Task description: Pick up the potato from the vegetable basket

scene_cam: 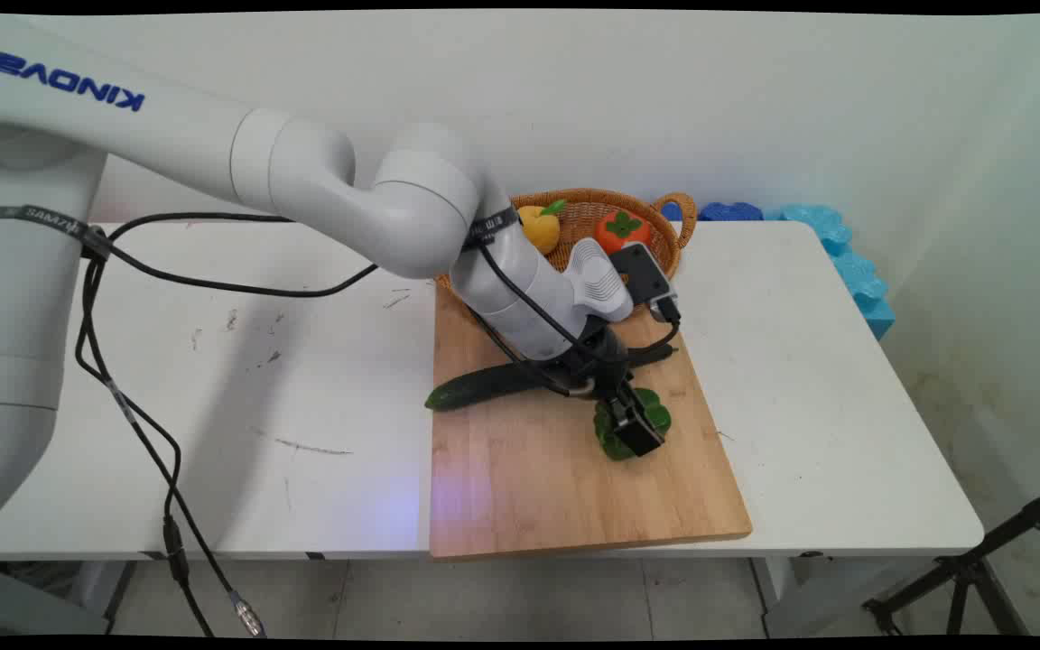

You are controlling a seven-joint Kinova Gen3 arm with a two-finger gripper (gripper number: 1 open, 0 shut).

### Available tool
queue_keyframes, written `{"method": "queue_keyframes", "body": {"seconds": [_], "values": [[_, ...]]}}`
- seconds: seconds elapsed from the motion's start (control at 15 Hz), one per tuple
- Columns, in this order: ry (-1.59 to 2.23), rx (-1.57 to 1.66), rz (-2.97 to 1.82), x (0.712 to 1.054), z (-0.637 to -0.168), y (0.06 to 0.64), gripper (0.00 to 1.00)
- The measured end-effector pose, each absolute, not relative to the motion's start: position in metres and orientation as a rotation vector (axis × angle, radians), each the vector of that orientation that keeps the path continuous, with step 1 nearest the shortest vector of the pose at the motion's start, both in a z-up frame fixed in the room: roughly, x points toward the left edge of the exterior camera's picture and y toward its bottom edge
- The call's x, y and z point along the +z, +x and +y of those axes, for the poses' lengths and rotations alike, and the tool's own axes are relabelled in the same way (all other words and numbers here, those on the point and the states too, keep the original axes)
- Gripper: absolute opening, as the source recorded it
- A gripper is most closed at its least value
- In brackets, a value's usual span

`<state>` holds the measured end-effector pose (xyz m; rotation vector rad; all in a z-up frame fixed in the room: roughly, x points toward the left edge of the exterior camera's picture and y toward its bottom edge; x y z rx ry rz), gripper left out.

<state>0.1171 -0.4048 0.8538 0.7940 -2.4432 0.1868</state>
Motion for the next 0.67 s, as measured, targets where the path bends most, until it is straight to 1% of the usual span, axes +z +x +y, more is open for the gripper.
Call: {"method": "queue_keyframes", "body": {"seconds": [0.13,0.33,0.67], "values": [[0.792,0.193,-2.433,0.860,-0.406,0.116,1.00],[0.790,0.209,-2.406,0.884,-0.410,0.119,1.00],[0.779,0.252,-2.347,0.953,-0.417,0.145,1.00]]}}
